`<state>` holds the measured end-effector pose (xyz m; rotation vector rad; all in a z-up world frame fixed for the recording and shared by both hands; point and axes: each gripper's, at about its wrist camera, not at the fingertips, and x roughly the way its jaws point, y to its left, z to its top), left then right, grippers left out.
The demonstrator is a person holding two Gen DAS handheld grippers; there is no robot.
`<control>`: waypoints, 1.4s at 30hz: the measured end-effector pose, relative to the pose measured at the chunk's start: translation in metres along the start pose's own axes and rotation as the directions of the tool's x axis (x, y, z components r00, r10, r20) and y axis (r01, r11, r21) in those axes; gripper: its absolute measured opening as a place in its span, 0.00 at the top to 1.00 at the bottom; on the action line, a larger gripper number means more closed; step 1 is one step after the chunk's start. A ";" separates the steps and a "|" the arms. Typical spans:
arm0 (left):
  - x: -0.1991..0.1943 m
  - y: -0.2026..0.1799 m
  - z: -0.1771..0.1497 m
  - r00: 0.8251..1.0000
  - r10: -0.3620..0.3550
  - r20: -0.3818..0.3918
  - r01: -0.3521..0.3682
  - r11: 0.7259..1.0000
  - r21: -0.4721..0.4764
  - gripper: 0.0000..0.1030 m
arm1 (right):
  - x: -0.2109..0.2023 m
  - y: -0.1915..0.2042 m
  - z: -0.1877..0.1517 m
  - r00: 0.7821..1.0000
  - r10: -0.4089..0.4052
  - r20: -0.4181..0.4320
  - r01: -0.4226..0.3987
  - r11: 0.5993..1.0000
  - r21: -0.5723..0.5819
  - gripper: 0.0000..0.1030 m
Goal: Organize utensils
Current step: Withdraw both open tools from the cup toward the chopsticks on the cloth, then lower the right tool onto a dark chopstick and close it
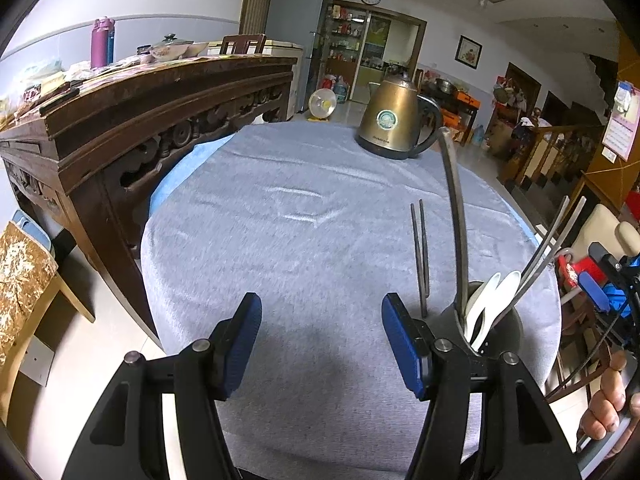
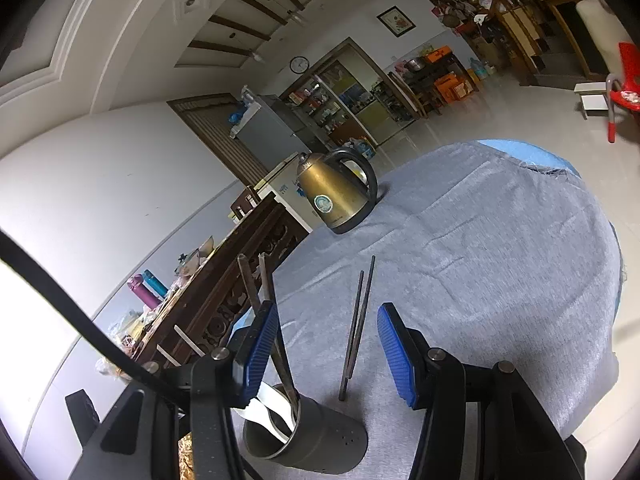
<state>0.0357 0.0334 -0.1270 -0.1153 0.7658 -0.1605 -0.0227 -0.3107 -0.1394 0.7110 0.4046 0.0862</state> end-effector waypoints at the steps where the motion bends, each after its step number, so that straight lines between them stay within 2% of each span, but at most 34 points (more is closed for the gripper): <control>1: 0.002 0.001 0.000 1.000 0.001 -0.002 -0.001 1.000 -0.001 0.38 | 0.000 0.000 0.000 1.000 -0.002 -0.001 0.002 1.000 0.001 0.46; 42: 0.069 0.028 0.000 0.986 0.089 -0.144 -0.093 0.995 -0.023 0.38 | 0.053 -0.025 -0.008 0.991 -0.068 -0.119 0.071 0.997 0.020 0.46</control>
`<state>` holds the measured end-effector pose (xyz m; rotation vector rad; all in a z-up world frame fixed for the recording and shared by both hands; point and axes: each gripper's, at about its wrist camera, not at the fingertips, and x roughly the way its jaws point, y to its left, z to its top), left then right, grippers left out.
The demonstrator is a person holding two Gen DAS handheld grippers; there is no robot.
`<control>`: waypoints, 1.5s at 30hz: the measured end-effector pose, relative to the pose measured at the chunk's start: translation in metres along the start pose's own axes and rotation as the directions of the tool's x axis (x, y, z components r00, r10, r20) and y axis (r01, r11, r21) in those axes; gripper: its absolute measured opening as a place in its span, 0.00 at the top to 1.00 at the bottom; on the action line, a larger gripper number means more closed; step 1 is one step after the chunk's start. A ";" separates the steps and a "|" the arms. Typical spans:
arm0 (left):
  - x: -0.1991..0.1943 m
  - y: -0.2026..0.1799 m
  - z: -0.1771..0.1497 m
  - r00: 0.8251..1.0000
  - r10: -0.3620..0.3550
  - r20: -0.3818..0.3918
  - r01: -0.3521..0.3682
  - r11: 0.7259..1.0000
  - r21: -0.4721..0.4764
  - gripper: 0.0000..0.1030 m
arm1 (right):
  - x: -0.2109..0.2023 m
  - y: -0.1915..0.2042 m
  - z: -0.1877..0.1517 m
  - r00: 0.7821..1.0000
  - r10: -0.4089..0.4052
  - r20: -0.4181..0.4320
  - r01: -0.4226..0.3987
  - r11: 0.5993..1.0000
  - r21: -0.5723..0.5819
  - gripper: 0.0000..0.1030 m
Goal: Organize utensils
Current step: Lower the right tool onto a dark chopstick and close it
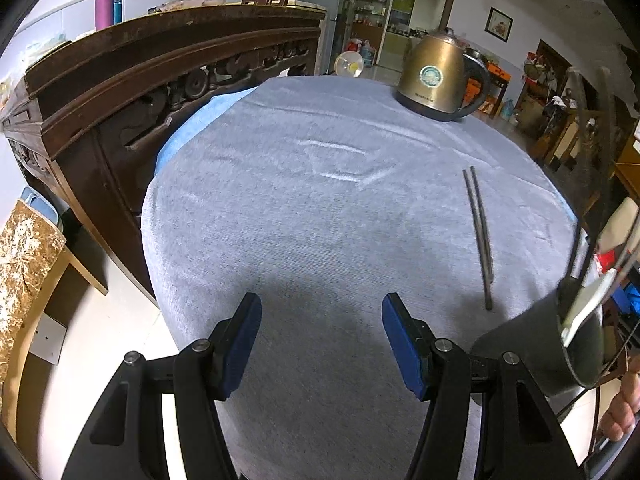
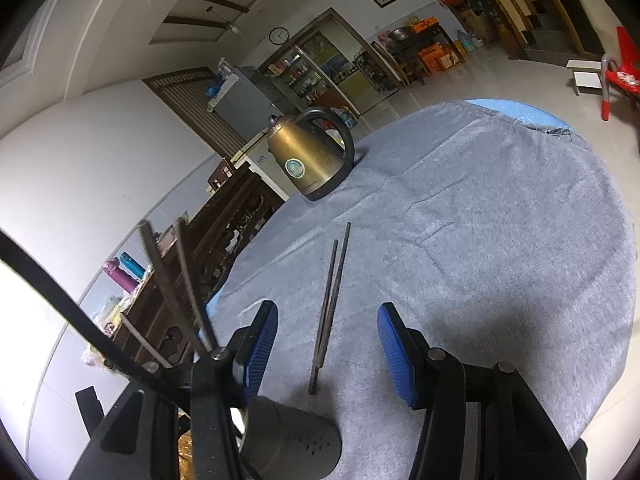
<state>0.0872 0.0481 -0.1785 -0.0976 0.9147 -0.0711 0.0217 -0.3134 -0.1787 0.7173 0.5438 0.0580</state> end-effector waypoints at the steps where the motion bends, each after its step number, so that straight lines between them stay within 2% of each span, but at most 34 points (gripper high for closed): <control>1: 0.003 0.001 0.001 1.000 0.004 -0.003 -0.004 1.000 -0.001 0.38 | 0.003 -0.001 0.002 1.000 -0.004 -0.003 0.004 1.000 -0.001 0.46; 6: 0.017 0.006 0.008 1.000 0.023 -0.019 -0.023 1.000 -0.004 0.38 | 0.025 -0.005 0.015 0.999 -0.032 -0.034 0.032 0.999 -0.016 0.46; 12: 0.034 0.009 0.012 0.999 0.030 -0.043 -0.030 1.000 0.000 0.38 | 0.078 0.001 0.045 0.993 -0.063 -0.104 0.054 0.994 -0.091 0.46; 18: 0.046 0.017 0.022 0.998 0.040 -0.046 -0.040 0.999 -0.003 0.38 | 0.149 0.020 0.072 0.969 -0.131 -0.209 0.090 0.977 -0.193 0.46; 21: 0.053 0.021 0.028 0.998 0.045 -0.050 -0.045 0.999 -0.009 0.38 | 0.185 0.029 0.083 0.947 -0.188 -0.261 0.122 0.961 -0.248 0.57; 27: 0.060 0.025 0.039 0.998 0.051 -0.045 -0.051 0.999 -0.005 0.38 | 0.249 0.030 0.104 0.903 -0.265 -0.338 0.186 0.951 -0.247 0.62; 32: 0.066 0.023 0.050 0.998 0.046 -0.041 -0.046 0.999 0.000 0.38 | 0.288 0.031 0.109 0.857 -0.351 -0.377 0.259 0.926 -0.275 0.69; 35: 0.067 0.016 0.057 0.999 0.043 -0.025 -0.043 0.999 0.025 0.38 | 0.308 0.028 0.107 0.822 -0.406 -0.400 0.304 0.906 -0.293 0.73; 37: 0.067 0.011 0.062 0.999 0.045 -0.009 -0.045 0.998 0.045 0.38 | 0.317 0.025 0.105 0.806 -0.437 -0.399 0.334 0.892 -0.304 0.80; 39: 0.069 0.005 0.070 0.999 0.040 0.006 -0.040 0.997 0.067 0.38 | 0.318 0.026 0.105 0.814 -0.435 -0.384 0.327 0.891 -0.316 0.85; 40: 0.070 0.000 0.075 0.999 0.038 0.017 -0.040 0.996 0.086 0.38 | 0.318 0.026 0.105 0.819 -0.428 -0.382 0.316 0.892 -0.324 0.94; 45: 0.087 -0.032 0.095 0.999 0.003 0.039 -0.011 0.980 0.198 0.38 | 0.310 0.017 0.105 0.829 -0.420 -0.370 0.291 0.888 -0.356 0.94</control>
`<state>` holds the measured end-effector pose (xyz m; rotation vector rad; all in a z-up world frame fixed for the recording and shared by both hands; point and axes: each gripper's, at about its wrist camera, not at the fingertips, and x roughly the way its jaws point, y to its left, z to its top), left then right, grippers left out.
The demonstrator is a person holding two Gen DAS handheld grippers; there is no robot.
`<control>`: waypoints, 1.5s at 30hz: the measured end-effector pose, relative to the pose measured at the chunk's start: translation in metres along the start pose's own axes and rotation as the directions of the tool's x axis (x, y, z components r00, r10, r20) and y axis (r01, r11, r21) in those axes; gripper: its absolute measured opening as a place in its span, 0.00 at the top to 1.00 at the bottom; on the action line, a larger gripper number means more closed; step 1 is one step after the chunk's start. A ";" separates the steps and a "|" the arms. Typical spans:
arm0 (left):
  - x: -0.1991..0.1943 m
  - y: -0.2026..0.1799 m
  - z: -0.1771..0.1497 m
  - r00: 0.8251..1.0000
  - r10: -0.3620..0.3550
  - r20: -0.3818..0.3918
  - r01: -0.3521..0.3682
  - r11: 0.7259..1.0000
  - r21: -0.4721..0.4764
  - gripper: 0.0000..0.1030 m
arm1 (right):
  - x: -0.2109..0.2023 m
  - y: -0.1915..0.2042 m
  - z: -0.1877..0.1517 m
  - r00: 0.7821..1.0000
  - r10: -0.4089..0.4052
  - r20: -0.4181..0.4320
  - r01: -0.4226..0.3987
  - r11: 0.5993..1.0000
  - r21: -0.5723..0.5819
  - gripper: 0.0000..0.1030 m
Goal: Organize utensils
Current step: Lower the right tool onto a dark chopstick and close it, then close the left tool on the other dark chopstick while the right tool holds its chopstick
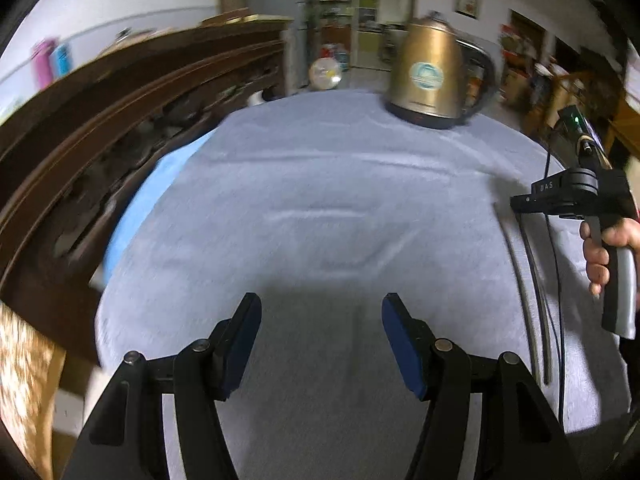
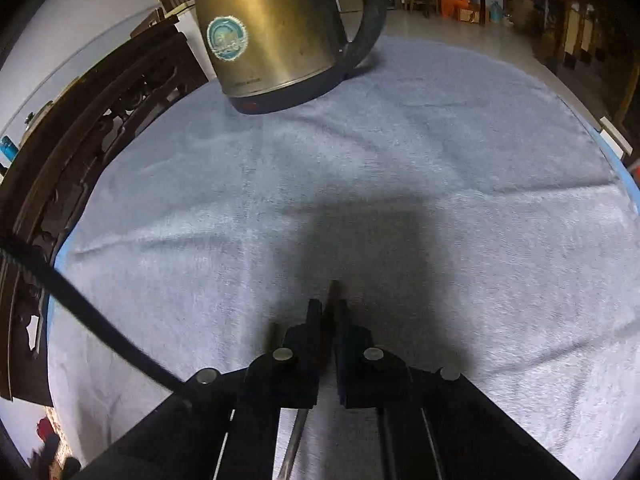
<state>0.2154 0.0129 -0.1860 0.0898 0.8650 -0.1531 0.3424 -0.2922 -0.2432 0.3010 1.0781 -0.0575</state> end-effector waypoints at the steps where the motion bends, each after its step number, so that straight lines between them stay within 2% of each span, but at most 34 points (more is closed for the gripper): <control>1: 0.006 -0.008 0.006 1.000 -0.021 -0.002 0.021 0.999 0.030 0.38 | -0.001 -0.003 -0.002 1.000 0.003 0.001 -0.003 1.000 0.001 0.94; 5: 0.035 -0.048 0.036 0.988 -0.148 -0.036 0.152 0.977 0.150 0.38 | -0.016 -0.017 -0.014 1.000 0.022 0.012 -0.022 1.000 -0.016 0.94; 7: 0.048 -0.063 0.049 0.976 -0.208 -0.063 0.216 0.963 0.164 0.38 | -0.026 -0.024 -0.020 0.999 0.037 0.021 -0.037 0.999 -0.029 0.94; 9: 0.067 -0.081 0.066 0.955 -0.275 -0.115 0.290 0.944 0.156 0.38 | -0.033 -0.029 -0.024 0.998 0.047 0.029 -0.046 0.998 -0.040 0.94; 13: 0.085 -0.110 0.082 0.931 -0.328 -0.161 0.351 0.924 0.149 0.38 | -0.043 -0.037 -0.030 0.997 0.073 0.020 -0.072 0.996 -0.047 0.94; 15: 0.093 -0.126 0.089 0.927 -0.328 -0.185 0.358 0.919 0.166 0.38 | -0.047 -0.039 -0.033 0.995 0.095 0.019 -0.094 0.994 -0.049 0.94; 20: 0.117 -0.153 0.092 0.933 -0.285 -0.220 0.331 0.920 0.211 0.38 | -0.047 -0.051 -0.030 0.991 0.130 0.014 -0.130 0.991 -0.011 0.93; 21: 0.122 -0.155 0.092 0.933 -0.279 -0.228 0.328 0.919 0.219 0.39 | -0.047 -0.054 -0.030 0.992 0.129 0.012 -0.129 0.992 -0.005 0.87; 22: 0.126 -0.157 0.091 0.933 -0.273 -0.235 0.326 0.918 0.227 0.47 | -0.047 -0.056 -0.031 0.991 0.131 0.007 -0.131 0.991 0.004 0.78; 23: 0.127 -0.160 0.089 0.941 -0.256 -0.221 0.308 0.918 0.249 0.49 | -0.047 -0.060 -0.030 0.990 0.139 0.003 -0.140 0.990 0.022 0.76; 25: 0.125 -0.162 0.086 0.948 -0.249 -0.199 0.299 0.911 0.284 0.71 | -0.047 -0.067 -0.030 0.988 0.156 0.006 -0.156 0.987 0.047 0.76; 28: 0.123 -0.158 0.084 0.947 -0.254 -0.196 0.306 0.901 0.307 0.88 | -0.045 -0.069 -0.028 0.988 0.152 0.005 -0.152 0.987 0.058 0.76; 30: 0.122 -0.152 0.082 0.943 -0.258 -0.211 0.314 0.899 0.304 0.91 | -0.044 -0.065 -0.027 0.989 0.146 0.001 -0.146 0.988 0.048 0.76; 34: 0.119 -0.135 0.080 0.936 -0.256 -0.241 0.323 0.895 0.307 0.91 | -0.034 -0.049 -0.024 0.995 0.094 -0.042 -0.093 0.995 0.020 0.76; 36: 0.116 -0.124 0.080 0.924 -0.268 -0.273 0.346 0.890 0.298 0.91 | -0.028 -0.042 -0.022 0.996 0.040 -0.074 -0.039 0.999 0.015 0.76; 38: 0.115 -0.113 0.084 0.912 -0.282 -0.298 0.362 0.895 0.260 0.89 | -0.021 -0.038 -0.019 0.994 -0.001 -0.113 0.003 1.000 0.017 0.75; 40: 0.117 -0.104 0.092 0.897 -0.307 -0.318 0.381 0.901 0.206 0.72 | -0.019 -0.034 -0.015 0.990 -0.030 -0.137 0.033 0.999 0.019 0.75; 41: 0.118 -0.099 0.097 0.892 -0.315 -0.323 0.383 0.907 0.173 0.65 | -0.018 -0.033 -0.013 0.987 -0.041 -0.154 0.045 0.999 0.022 0.75; 42: 0.119 -0.097 0.099 0.890 -0.316 -0.328 0.382 0.911 0.158 0.55 | -0.017 -0.032 -0.011 0.984 -0.050 -0.171 0.055 0.998 0.024 0.76; 43: 0.121 -0.096 0.100 0.879 -0.328 -0.345 0.392 0.910 0.134 0.51 | -0.016 -0.031 -0.009 0.980 -0.062 -0.189 0.067 0.998 0.018 0.76; 44: 0.124 -0.096 0.101 0.860 -0.340 -0.380 0.406 0.908 0.107 0.51 | -0.014 -0.029 -0.007 0.976 -0.072 -0.205 0.076 0.997 0.012 0.76; 45: 0.128 -0.097 0.101 0.852 -0.329 -0.408 0.397 0.913 0.094 0.51 | -0.013 -0.027 -0.006 0.970 -0.083 -0.227 0.087 0.996 0.009 0.76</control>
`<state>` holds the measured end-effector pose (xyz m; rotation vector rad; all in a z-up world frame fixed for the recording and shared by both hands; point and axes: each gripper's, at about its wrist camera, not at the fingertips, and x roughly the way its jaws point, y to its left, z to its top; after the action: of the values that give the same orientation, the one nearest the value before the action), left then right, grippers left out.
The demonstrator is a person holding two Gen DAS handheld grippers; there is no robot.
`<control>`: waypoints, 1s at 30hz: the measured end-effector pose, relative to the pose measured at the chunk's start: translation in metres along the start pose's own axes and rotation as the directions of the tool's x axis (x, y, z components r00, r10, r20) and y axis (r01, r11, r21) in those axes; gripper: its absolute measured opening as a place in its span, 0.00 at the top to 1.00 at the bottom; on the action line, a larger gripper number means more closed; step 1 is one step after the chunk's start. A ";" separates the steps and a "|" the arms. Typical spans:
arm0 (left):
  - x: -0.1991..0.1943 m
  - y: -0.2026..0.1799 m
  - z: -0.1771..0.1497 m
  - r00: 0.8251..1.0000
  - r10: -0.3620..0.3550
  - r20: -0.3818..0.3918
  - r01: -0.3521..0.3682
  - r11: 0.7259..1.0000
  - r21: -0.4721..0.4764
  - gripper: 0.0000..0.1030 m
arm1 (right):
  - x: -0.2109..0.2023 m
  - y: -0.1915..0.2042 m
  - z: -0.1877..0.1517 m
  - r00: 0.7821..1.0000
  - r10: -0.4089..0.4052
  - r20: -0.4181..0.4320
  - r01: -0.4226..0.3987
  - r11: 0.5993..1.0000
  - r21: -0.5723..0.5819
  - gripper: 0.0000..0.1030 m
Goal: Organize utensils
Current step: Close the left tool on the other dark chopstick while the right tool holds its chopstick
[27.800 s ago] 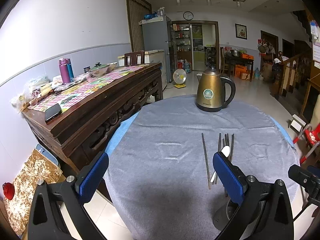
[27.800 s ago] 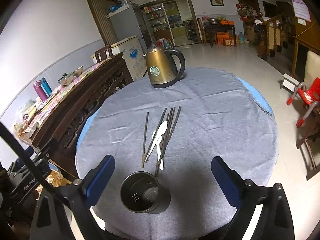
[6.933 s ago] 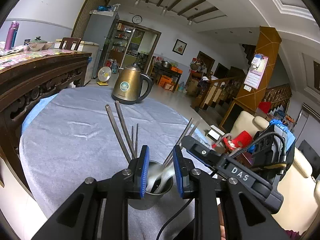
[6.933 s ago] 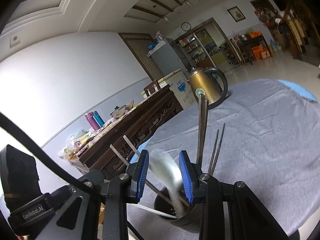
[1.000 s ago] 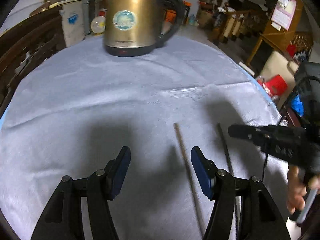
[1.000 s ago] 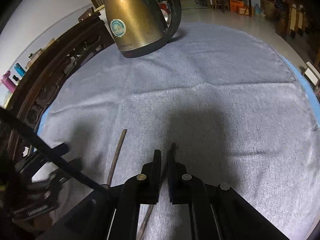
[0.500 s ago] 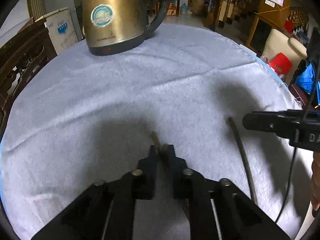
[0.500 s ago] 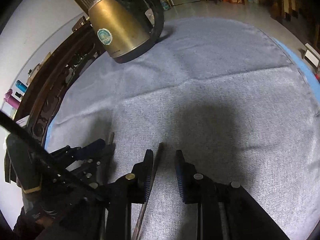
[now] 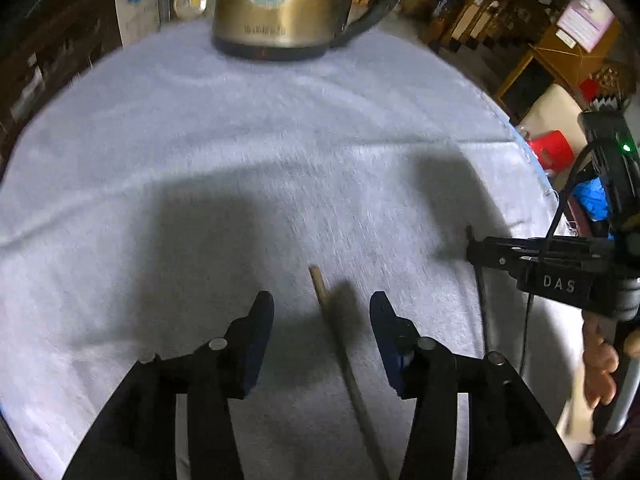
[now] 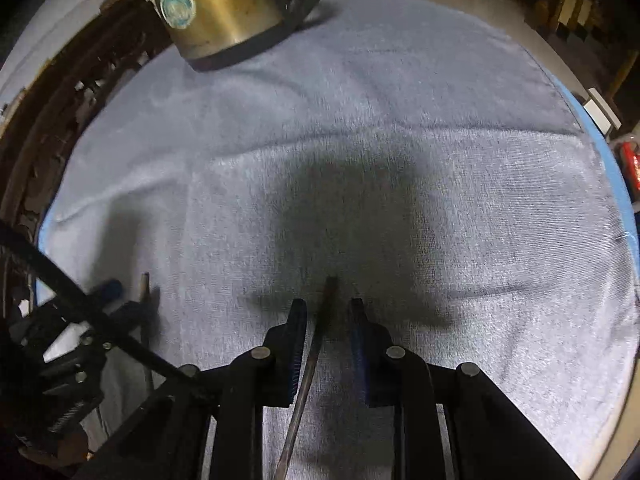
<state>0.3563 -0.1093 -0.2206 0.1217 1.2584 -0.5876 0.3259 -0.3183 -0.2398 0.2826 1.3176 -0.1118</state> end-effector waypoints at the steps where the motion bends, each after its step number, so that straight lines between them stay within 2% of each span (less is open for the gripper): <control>1: 0.003 0.000 0.001 1.000 0.013 -0.019 -0.013 1.000 -0.009 0.51 | 0.000 0.001 0.001 1.000 -0.008 -0.017 0.008 1.000 0.001 0.76; 3: 0.006 -0.006 0.006 0.998 0.055 -0.017 -0.055 0.998 0.017 0.51 | 0.001 0.006 0.002 0.999 -0.031 -0.028 0.030 0.999 -0.014 0.76; 5: 0.009 -0.014 0.009 0.994 0.106 -0.014 -0.105 0.993 0.045 0.56 | 0.003 0.011 0.003 0.998 -0.062 -0.022 0.061 0.997 -0.036 0.76; 8: 0.011 -0.023 0.010 0.989 0.145 0.009 -0.145 0.985 0.090 0.75 | 0.004 0.023 0.001 0.994 -0.109 0.007 0.109 0.989 -0.098 0.84; 9: 0.012 -0.024 0.010 0.987 0.160 0.018 -0.161 0.982 0.097 0.89 | 0.004 0.025 0.000 0.994 -0.106 0.015 0.107 0.989 -0.107 0.91; 12: 0.008 -0.018 0.008 0.990 0.139 0.035 -0.140 0.989 0.049 0.94 | 0.002 0.028 -0.003 0.996 -0.079 0.037 0.083 0.990 -0.113 0.91; 13: 0.006 -0.014 0.006 0.989 0.136 0.052 -0.138 0.990 0.027 0.95 | 0.000 0.026 -0.005 0.998 -0.041 0.049 0.046 0.993 -0.108 0.91; 15: -0.007 -0.006 -0.003 0.982 0.152 0.116 -0.153 0.988 -0.006 0.95 | -0.005 0.024 -0.010 0.998 0.013 0.069 -0.006 0.995 -0.102 0.91; 19: -0.039 0.011 -0.018 0.971 0.140 0.196 -0.126 0.989 -0.081 0.95 | -0.028 0.016 -0.023 0.986 0.059 0.158 -0.042 0.993 -0.109 0.91; 24: -0.096 0.027 -0.052 0.940 0.168 0.299 -0.129 0.981 -0.147 0.95 | -0.076 0.001 -0.038 0.946 0.103 0.307 -0.074 0.992 -0.104 0.92; 28: -0.133 0.033 -0.069 0.912 0.175 0.372 -0.106 0.974 -0.198 0.95 | -0.119 -0.015 -0.057 0.901 0.131 0.415 -0.102 0.991 -0.091 0.92; 29: -0.147 0.034 -0.081 0.898 0.186 0.399 -0.105 0.971 -0.216 0.95 | -0.128 -0.019 -0.064 0.889 0.129 0.440 -0.101 0.991 -0.086 0.92; 30: -0.155 0.037 -0.086 0.891 0.190 0.412 -0.103 0.969 -0.225 0.95 | -0.136 -0.021 -0.070 0.879 0.123 0.461 -0.098 0.992 -0.079 0.92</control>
<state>0.2717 0.0108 -0.1147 -0.0779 0.8573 -0.3287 0.2211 -0.3303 -0.1268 0.2644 0.8207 -0.0427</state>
